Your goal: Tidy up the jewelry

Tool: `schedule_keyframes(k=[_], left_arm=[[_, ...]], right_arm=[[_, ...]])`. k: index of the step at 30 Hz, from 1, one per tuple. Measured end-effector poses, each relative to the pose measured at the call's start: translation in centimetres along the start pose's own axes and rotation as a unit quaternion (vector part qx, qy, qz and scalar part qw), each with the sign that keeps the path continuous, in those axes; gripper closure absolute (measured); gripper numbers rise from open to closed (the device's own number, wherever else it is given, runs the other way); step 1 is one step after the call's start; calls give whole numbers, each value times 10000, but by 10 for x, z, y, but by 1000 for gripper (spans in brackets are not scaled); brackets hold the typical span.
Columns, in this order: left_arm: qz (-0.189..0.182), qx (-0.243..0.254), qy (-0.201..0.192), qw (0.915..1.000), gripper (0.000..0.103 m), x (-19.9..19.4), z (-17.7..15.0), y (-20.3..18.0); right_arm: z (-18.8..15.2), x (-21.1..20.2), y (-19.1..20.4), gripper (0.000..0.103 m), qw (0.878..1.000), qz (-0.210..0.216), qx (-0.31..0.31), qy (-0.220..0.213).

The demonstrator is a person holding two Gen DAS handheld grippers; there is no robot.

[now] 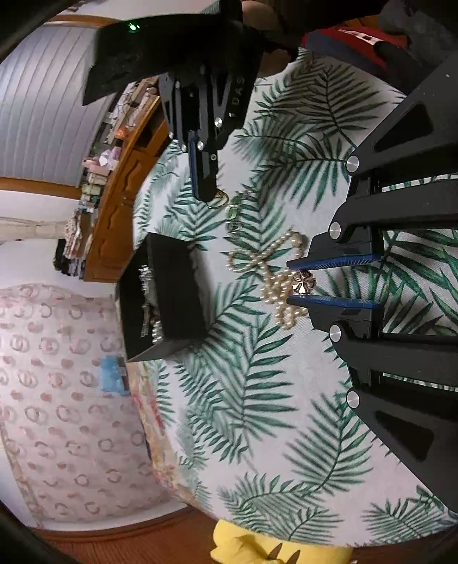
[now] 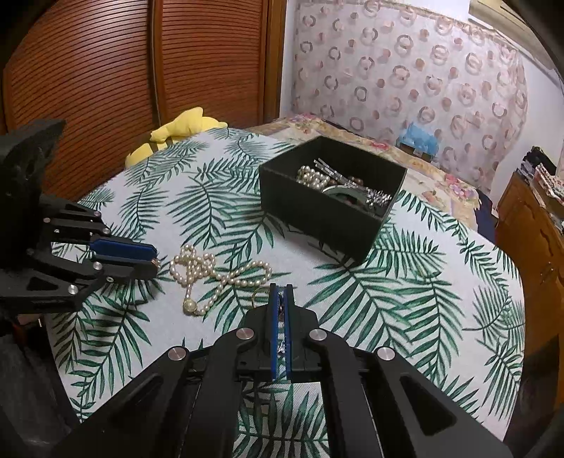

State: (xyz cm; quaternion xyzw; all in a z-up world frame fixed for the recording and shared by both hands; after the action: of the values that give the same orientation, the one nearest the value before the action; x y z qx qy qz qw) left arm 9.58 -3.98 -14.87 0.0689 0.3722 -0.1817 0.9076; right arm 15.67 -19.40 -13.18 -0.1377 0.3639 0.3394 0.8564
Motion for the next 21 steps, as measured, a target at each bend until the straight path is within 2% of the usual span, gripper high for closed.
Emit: schedule_keyframes(k=[8, 21], left_arm=[[128, 62, -240, 9996, 90, -5, 32, 10], [227, 75, -541, 9982, 90, 1, 80, 22]], right_arm=[[28, -3, -16, 100, 9998, -100, 69, -185], [80, 15, -48, 100, 9983, -271, 322, -394]])
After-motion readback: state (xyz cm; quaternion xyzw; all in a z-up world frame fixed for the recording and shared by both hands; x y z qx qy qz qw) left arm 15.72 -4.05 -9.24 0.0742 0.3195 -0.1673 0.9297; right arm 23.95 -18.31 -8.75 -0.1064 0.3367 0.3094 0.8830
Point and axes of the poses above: each gripper's, at about its wrist camera, not at the fingertips, and x roughly the way its jaws point, y to its left, z to its top, the point moved 10 cm from there along x, roughly the way its jaws point, and after that the axes turned 5 degrees about x, right-handed, at the moved point
